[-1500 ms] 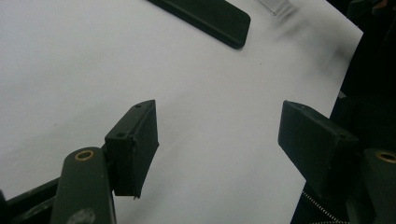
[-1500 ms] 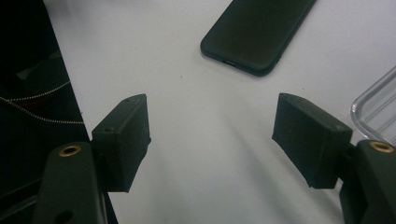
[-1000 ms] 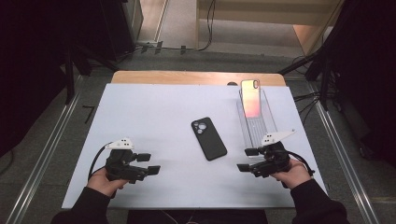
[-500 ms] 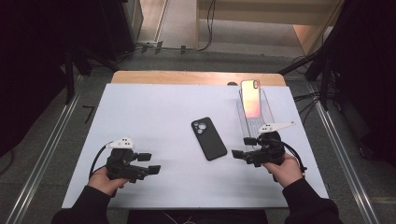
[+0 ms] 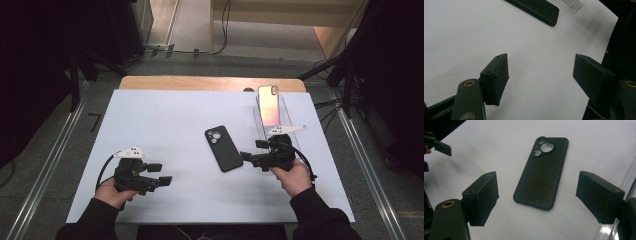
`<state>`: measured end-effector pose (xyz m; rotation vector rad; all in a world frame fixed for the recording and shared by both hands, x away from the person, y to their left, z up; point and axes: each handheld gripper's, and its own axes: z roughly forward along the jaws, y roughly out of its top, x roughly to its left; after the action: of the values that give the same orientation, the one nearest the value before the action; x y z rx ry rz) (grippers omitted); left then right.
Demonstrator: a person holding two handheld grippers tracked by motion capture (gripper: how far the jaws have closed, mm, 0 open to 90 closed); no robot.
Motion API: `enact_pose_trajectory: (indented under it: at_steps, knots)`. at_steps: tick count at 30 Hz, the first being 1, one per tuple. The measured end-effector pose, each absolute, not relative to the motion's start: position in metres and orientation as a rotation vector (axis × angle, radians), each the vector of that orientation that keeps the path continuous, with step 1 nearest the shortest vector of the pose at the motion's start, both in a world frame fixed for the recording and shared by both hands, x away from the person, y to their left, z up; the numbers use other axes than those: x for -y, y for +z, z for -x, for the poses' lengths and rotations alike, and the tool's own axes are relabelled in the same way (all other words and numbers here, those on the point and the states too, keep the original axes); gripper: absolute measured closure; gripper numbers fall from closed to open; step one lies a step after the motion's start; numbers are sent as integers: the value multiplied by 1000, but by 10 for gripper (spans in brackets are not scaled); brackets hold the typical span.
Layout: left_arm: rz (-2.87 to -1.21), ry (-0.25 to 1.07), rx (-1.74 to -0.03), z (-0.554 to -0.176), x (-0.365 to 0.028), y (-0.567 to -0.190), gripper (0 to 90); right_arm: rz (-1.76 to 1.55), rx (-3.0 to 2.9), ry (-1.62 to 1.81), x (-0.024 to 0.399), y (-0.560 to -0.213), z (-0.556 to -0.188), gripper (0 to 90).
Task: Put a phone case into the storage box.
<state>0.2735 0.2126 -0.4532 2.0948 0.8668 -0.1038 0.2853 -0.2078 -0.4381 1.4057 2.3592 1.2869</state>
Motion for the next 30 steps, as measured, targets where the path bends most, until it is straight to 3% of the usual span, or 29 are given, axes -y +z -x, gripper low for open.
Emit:
enact_pose_trajectory:
  at_steps: [30]
  knots:
    - [-2088,-96,-874,-272,-215,-452,290,-1510,-2273,1194,154,-453,-329,147]
